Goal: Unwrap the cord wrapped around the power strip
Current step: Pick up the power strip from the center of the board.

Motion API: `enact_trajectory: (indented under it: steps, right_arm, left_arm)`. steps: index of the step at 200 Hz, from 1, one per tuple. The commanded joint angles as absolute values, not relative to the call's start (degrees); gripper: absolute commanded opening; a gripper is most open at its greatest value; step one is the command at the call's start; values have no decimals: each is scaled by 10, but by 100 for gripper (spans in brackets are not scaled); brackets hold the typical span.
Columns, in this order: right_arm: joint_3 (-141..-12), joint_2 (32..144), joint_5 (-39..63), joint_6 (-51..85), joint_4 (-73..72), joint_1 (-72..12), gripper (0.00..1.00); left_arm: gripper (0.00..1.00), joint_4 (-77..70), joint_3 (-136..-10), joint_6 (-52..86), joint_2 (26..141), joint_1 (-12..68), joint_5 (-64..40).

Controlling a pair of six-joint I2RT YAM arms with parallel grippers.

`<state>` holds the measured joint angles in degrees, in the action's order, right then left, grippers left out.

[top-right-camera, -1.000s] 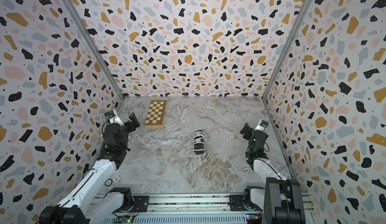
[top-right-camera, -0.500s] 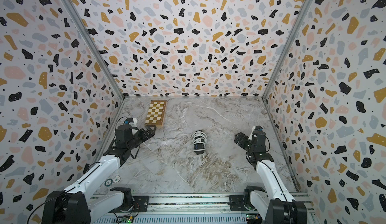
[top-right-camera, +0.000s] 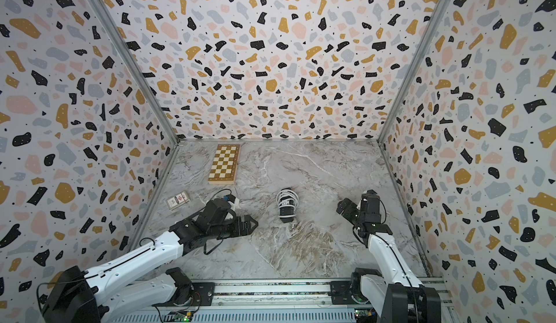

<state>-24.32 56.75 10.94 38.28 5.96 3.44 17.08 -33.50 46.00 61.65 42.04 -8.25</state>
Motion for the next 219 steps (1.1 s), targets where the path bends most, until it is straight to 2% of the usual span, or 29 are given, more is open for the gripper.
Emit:
enact_trajectory:
  steps: [1, 79, 111, 219]
  right_arm:
    - [-238, 567, 111, 398, 36, 34, 92]
    - [-237, 557, 97, 395, 52, 34, 94]
    - [-232, 554, 98, 395, 53, 34, 99]
    - [-207, 558, 97, 396, 28, 33, 99]
  left_arm:
    - [99, 171, -378, 472, 658, 454, -34]
    - [99, 157, -525, 439, 812, 517, -25]
    - [99, 160, -571, 432, 875, 521, -11]
    - [99, 196, -686, 426, 1017, 529, 24]
